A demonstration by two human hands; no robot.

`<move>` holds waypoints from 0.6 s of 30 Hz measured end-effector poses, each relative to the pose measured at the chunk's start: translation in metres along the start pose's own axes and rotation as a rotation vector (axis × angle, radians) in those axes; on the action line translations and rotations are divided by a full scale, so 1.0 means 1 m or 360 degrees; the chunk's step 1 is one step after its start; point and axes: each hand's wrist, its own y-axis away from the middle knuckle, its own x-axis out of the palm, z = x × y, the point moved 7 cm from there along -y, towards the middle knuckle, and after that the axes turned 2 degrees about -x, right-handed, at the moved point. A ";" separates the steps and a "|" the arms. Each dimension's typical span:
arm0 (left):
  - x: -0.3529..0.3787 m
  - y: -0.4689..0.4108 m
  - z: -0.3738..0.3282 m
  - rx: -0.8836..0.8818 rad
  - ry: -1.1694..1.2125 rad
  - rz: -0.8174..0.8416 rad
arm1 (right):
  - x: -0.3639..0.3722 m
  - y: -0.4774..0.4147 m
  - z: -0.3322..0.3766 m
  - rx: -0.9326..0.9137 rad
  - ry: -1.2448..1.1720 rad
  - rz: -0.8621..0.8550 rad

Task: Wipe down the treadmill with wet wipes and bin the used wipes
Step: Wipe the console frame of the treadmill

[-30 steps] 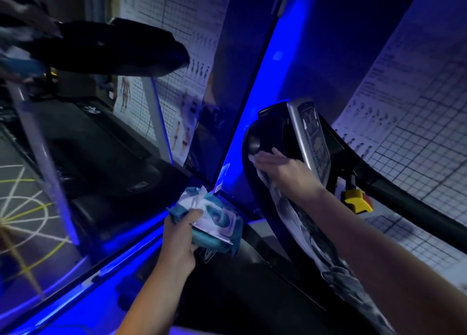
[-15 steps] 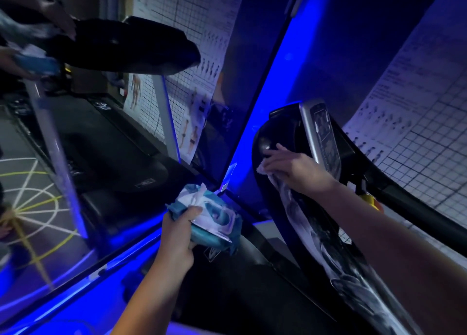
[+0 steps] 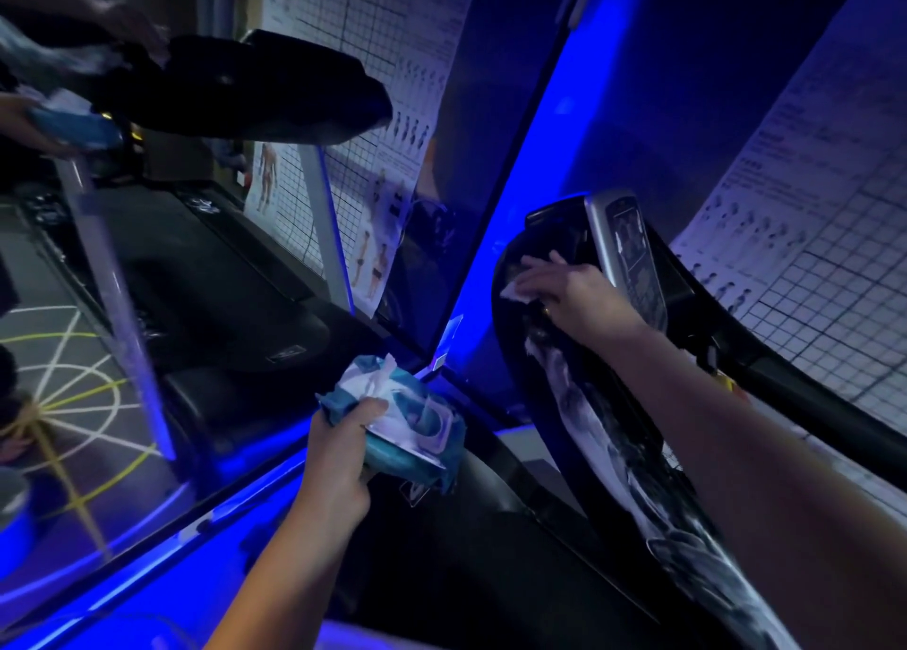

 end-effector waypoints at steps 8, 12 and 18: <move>-0.003 0.003 -0.004 0.0010 0.0032 0.0026 | 0.011 0.060 0.029 -0.0485 -0.0062 0.0568; -0.007 0.000 -0.001 0.0024 0.0044 0.0003 | 0.004 0.037 0.029 -0.0444 0.0104 0.0418; -0.001 0.006 0.007 0.0001 0.0033 0.0029 | 0.003 0.020 0.021 -0.0183 0.0107 0.0236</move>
